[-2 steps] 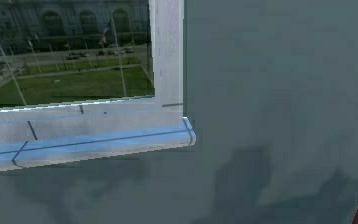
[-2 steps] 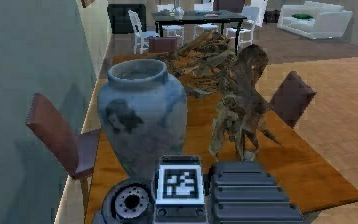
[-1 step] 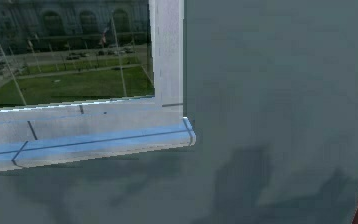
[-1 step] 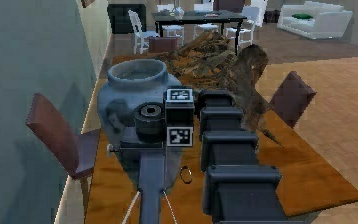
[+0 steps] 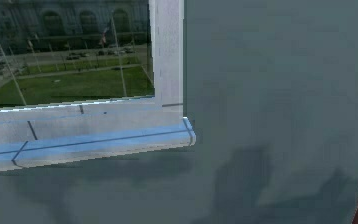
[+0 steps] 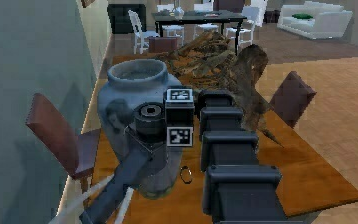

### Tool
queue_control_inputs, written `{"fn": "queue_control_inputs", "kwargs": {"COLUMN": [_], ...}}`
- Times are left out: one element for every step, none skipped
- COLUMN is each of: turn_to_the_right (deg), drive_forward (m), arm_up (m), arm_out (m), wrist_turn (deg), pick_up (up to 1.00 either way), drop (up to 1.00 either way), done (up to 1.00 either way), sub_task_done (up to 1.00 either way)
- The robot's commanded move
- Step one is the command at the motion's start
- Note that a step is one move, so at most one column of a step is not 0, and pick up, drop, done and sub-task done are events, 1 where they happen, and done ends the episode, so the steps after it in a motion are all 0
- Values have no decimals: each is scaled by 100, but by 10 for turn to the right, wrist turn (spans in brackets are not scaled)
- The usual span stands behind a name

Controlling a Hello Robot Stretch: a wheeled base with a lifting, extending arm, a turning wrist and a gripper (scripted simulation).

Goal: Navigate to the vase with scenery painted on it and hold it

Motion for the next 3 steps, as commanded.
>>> {"fn": "queue_control_inputs", "kwargs": {"turn_to_the_right": [0,0,0], "drive_forward": [0,0,0], "arm_up": [0,0,0], "arm_out": [0,0,0], "wrist_turn": [450,450,270], "pick_up": [0,0,0], "drop": [0,0,0], "done": [0,0,0], "sub_task_done": [0,0,0]}}
